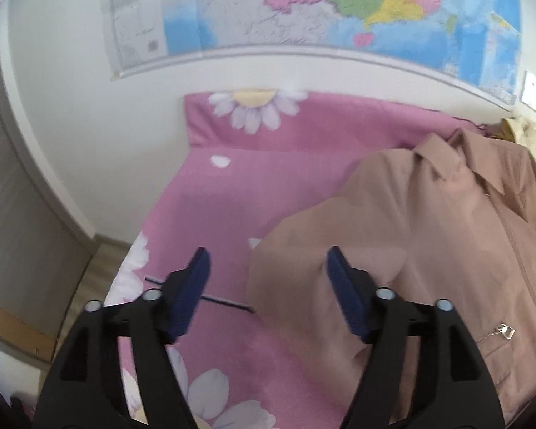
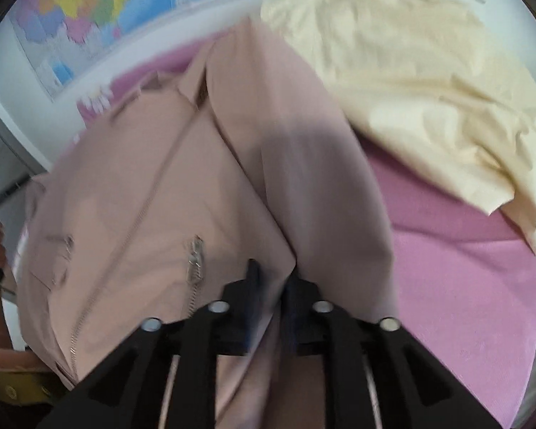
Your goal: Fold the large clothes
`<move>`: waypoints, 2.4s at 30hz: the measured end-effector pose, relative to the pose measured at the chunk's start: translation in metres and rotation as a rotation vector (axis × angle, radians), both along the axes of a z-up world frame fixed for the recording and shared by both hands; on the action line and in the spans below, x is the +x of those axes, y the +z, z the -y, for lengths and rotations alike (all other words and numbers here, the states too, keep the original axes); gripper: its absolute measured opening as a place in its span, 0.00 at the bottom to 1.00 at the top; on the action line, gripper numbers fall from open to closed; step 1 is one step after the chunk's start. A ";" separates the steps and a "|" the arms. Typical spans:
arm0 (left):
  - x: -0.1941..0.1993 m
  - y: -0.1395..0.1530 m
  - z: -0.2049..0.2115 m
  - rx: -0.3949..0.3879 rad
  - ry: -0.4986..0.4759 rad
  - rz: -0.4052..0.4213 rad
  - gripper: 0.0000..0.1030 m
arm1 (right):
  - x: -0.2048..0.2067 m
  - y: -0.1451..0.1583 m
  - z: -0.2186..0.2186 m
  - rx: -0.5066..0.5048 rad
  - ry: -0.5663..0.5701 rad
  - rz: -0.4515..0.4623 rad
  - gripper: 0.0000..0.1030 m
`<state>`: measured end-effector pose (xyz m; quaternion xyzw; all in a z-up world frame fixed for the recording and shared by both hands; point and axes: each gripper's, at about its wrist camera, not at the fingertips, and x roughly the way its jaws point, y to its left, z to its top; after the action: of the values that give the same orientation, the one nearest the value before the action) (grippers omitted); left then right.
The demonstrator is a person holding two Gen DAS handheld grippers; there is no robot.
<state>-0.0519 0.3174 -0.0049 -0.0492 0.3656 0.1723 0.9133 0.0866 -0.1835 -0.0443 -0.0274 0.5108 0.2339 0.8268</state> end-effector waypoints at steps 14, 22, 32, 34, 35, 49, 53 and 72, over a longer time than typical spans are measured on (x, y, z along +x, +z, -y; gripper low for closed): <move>0.125 0.005 0.082 0.121 -0.290 -0.031 0.87 | 0.082 0.088 -0.120 -0.194 0.176 0.497 0.78; 0.209 -0.038 0.079 0.078 -0.245 -0.183 0.60 | 0.156 0.040 -0.171 -0.443 0.238 0.431 0.71; 0.234 -0.018 0.073 0.035 -0.200 -0.085 0.39 | 0.185 0.084 -0.142 -0.287 0.136 0.439 0.11; 0.235 -0.010 0.067 0.025 -0.180 -0.056 0.79 | 0.198 0.079 -0.136 -0.231 0.101 0.385 0.11; 0.235 -0.011 0.065 -0.014 -0.204 -0.057 0.87 | 0.202 0.072 -0.136 -0.235 0.104 0.372 0.13; 0.217 -0.025 0.092 0.107 -0.173 -0.103 0.72 | 0.134 0.118 -0.049 -0.029 0.064 0.396 0.77; 0.175 0.007 0.114 0.095 -0.287 0.009 0.80 | 0.073 0.105 0.005 0.049 0.102 0.292 0.78; 0.047 0.004 0.269 0.078 -0.747 -0.010 0.85 | -0.061 -0.001 0.071 0.165 0.051 -0.019 0.04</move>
<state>-0.0054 0.0486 -0.0009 0.1233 0.3560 -0.1585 0.9127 0.0254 -0.2541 -0.0450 0.0300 0.4965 0.2964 0.8153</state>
